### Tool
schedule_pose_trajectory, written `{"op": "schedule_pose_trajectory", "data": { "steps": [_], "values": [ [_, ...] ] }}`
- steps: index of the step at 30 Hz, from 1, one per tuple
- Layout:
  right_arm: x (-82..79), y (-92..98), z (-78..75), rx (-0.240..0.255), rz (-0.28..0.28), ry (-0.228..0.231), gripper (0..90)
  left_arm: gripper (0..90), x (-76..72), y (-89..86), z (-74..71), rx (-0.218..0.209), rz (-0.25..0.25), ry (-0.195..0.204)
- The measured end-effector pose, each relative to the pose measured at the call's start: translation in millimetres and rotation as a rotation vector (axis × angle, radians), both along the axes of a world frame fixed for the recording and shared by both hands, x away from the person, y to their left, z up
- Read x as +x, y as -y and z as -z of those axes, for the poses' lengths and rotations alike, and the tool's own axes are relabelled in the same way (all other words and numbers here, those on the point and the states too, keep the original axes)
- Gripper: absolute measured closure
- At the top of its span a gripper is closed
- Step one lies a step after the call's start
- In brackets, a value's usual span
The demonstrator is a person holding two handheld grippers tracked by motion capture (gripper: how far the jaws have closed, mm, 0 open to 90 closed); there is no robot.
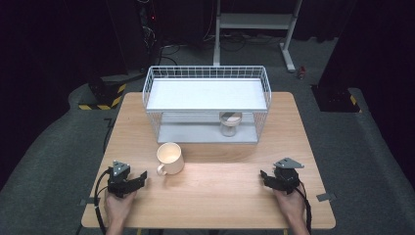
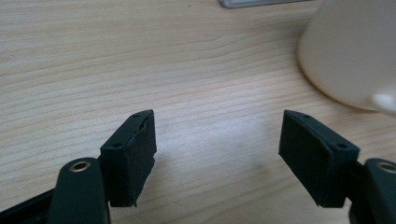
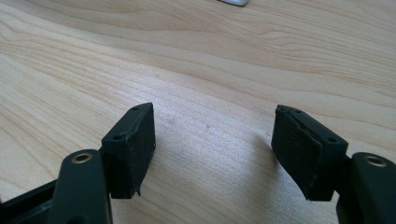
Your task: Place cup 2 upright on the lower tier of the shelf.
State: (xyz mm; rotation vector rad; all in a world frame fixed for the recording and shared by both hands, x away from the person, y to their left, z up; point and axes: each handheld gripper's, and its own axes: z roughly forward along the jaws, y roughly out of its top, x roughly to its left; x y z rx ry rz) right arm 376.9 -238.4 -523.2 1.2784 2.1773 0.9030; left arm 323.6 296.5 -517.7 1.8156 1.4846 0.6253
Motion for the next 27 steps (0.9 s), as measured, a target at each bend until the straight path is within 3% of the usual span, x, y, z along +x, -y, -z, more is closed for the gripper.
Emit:
{"op": "schedule_pose_trajectory", "data": {
  "steps": [2, 6, 10, 16, 27],
  "values": [
    [0.0, 0.0, 0.0, 0.005, 0.005, -0.007, 30.7, 28.0, -5.9, 1.0, -2.9, -0.023, 0.034, 0.002],
    [0.0, -0.1, 0.0, 0.004, 0.005, -0.006, 30.7, 28.5, -12.5, 4.0, -4.7, -0.020, 0.053, -0.002],
    [1.2, 0.9, 0.0, 0.018, 0.007, -0.017, 30.6, 28.7, -25.1, 8.2, -8.9, -0.043, 0.087, 0.019],
    [1.6, 1.3, 0.2, 0.019, 0.006, -0.017, 30.6, 28.8, -31.6, 15.8, -10.3, -0.069, 0.103, 0.025],
    [1.8, 1.5, 0.2, 0.024, 0.007, -0.021, 30.6, 30.5, -37.5, 32.8, -19.5, -0.072, 0.158, 0.033]
  ]
}}
